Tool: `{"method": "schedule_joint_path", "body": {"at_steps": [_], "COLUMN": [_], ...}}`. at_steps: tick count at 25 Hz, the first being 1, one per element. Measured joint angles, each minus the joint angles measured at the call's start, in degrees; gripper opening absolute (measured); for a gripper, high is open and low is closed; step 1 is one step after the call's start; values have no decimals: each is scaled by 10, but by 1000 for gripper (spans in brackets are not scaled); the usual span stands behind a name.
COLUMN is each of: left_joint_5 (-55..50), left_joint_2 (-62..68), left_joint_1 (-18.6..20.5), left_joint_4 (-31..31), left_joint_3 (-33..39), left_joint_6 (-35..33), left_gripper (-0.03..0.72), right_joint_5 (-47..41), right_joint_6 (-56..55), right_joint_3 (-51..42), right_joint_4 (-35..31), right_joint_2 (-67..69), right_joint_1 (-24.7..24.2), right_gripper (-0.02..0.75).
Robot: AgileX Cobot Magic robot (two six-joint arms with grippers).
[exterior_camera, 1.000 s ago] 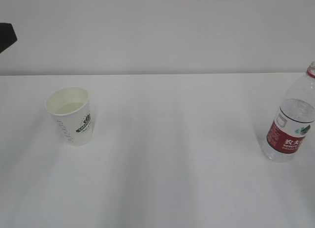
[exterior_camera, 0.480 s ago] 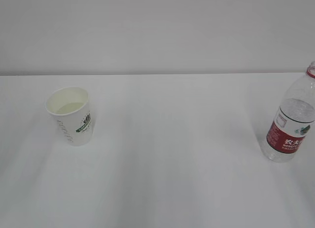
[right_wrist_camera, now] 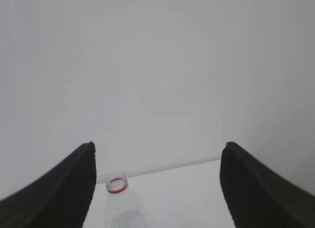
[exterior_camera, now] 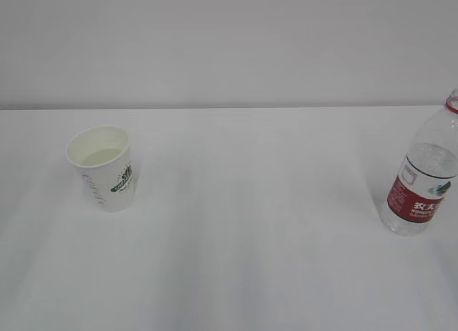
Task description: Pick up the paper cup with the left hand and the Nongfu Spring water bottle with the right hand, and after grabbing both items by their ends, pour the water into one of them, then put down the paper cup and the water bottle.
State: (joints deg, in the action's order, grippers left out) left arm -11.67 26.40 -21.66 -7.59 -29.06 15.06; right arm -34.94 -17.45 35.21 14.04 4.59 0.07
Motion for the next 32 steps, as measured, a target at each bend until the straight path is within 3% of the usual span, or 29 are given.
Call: {"method": "schedule_joint_path", "body": {"at_steps": [7, 15, 23, 32], "left_joint_5": [-93, -301, -441, -487], "left_joint_2": [-63, -87, -92, -175], "left_joint_1": [0, 0, 0, 0], "left_joint_4": [0, -16, 1, 24], "left_joint_3": [-2, -75, -82, -86], "left_joint_6": [0, -2, -3, -4], "left_gripper": [530, 510, 506, 505], "right_joint_5": [-125, -271, -333, -381], "right_joint_6": [18, 74, 76, 92], "right_joint_3": [20, 71, 73, 74], "right_joint_4": [0, -1, -20, -29], "right_joint_2": [-55, -56, -56, -56], "right_joint_1": [0, 0, 0, 0], "right_gripper": [591, 590, 590, 589]}}
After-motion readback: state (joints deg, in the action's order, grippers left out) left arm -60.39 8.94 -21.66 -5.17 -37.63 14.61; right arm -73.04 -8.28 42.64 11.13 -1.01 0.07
